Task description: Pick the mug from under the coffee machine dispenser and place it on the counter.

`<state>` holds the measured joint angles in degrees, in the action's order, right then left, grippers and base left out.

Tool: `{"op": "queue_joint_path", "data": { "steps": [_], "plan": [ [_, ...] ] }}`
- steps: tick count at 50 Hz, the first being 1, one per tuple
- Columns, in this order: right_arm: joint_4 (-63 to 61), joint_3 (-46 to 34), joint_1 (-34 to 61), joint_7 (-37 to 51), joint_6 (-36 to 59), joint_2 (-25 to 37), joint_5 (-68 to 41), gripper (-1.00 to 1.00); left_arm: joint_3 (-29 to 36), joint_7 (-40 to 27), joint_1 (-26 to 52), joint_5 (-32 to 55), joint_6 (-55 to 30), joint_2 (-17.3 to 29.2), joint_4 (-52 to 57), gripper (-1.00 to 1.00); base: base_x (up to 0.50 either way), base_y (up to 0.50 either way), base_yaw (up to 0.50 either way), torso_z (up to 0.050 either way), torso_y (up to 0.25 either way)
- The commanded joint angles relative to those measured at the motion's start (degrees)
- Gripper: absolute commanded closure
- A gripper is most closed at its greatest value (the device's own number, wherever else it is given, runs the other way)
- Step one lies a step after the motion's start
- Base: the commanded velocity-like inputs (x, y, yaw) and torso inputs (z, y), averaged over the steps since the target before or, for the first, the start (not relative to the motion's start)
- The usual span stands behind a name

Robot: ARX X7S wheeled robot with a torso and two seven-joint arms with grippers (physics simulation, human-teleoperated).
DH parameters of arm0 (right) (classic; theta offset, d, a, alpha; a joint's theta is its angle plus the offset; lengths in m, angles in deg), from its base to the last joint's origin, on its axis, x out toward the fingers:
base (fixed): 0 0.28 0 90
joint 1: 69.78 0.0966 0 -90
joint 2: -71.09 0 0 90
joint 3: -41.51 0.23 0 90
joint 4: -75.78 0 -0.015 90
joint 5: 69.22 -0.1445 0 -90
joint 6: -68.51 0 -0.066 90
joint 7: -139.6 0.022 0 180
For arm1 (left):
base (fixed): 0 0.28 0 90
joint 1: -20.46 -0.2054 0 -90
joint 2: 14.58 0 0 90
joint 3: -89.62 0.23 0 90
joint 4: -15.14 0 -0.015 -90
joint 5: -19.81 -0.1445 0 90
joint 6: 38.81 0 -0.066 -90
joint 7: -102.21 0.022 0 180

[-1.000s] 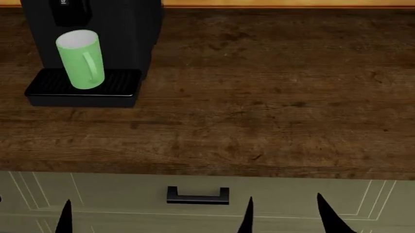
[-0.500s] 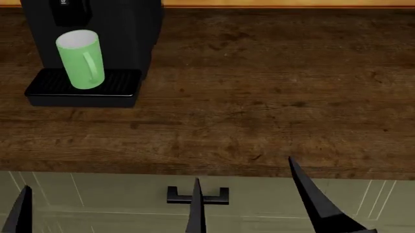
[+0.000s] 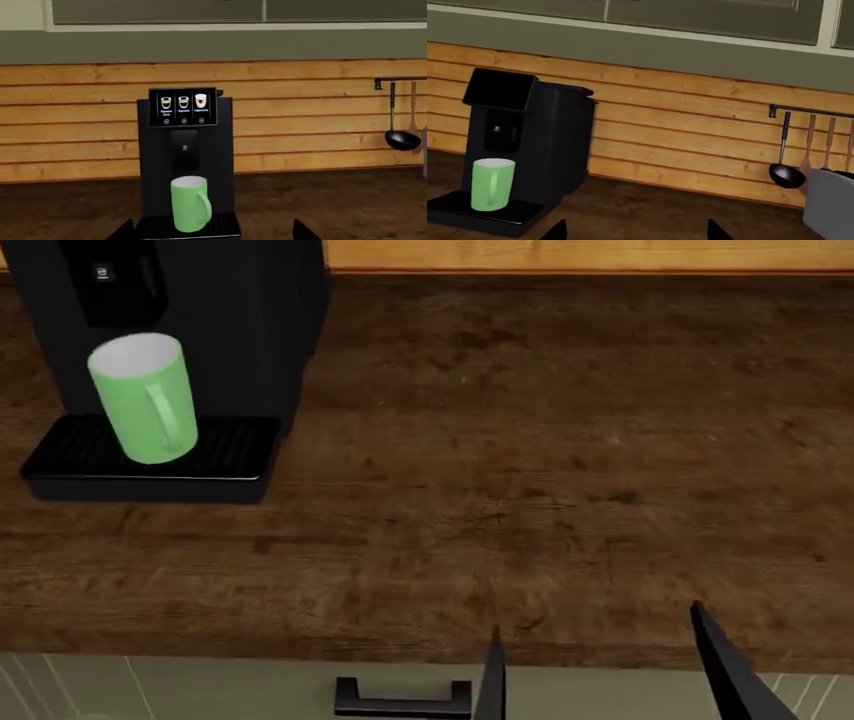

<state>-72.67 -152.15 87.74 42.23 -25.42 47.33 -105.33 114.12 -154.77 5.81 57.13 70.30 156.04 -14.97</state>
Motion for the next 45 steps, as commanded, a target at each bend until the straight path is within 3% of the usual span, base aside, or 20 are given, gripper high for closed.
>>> {"op": "queue_joint_path", "data": {
  "steps": [1,10,15,45],
  "plan": [
    [0.4,-4.55,3.45,1.77,-2.28,0.73,-0.57,-1.0,26.24,-5.26,24.4,0.05,4.67,-1.04,0.07,-1.0,0.33,0.0,0.0,0.0,0.0],
    [0.85,-4.55,2.66,1.65,-2.53,-0.04,-0.12,-1.0,30.2,-5.02,29.49,1.57,5.0,0.11,-0.23,-1.0,0.32,0.09,0.0,0.0,0.0],
    [1.14,-4.32,2.53,1.29,-3.14,-0.01,-0.15,-1.0,30.68,-8.08,27.08,-0.06,5.56,-3.49,-1.24,-1.0,0.29,0.15,0.0,0.0,0.0],
    [3.68,-3.85,0.39,-0.08,-4.43,-1.77,0.12,-1.0,30.11,-6.06,27.55,1.0,6.35,-1.94,-1.45,-1.0,0.23,0.22,0.0,0.0,0.001]
  ]
}}
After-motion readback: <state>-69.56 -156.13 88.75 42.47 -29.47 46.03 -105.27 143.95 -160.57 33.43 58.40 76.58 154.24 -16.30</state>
